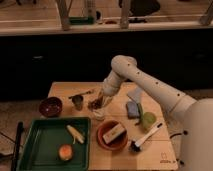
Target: Place grapes in paper cup
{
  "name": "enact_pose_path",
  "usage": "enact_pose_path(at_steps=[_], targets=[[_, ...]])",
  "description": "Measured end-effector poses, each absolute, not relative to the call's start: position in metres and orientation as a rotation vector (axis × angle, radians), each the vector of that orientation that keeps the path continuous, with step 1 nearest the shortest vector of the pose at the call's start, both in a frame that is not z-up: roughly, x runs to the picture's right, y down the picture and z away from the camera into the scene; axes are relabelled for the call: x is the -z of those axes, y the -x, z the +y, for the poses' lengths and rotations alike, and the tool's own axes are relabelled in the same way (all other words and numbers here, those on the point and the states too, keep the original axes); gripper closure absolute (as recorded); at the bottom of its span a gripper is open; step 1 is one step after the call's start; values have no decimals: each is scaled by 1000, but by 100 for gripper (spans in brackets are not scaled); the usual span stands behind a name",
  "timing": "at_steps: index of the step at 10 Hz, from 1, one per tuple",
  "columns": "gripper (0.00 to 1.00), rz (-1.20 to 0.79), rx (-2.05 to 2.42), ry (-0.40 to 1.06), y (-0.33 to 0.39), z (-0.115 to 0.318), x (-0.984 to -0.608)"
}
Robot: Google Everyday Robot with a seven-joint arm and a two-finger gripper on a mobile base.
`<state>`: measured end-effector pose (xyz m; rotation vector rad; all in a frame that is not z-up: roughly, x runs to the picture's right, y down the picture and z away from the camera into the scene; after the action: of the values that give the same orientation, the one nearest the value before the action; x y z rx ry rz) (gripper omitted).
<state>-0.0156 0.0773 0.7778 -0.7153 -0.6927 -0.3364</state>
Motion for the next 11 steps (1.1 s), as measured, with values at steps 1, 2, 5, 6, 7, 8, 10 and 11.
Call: enact_pose_path(at_steps=[1,2,5,6,7,8,10,11], targets=[[69,-695,335,716,15,77,-778],[57,-696,336,718,14,77,-778],[28,-698,340,723,13,78,-777],[22,-699,340,723,12,77,-778],[20,-699,340,723,12,77,-778],[20,-698,340,724,11,77,-777],[20,-700,341,728,10,78,-777],[20,-700,342,729,10,78,-777]])
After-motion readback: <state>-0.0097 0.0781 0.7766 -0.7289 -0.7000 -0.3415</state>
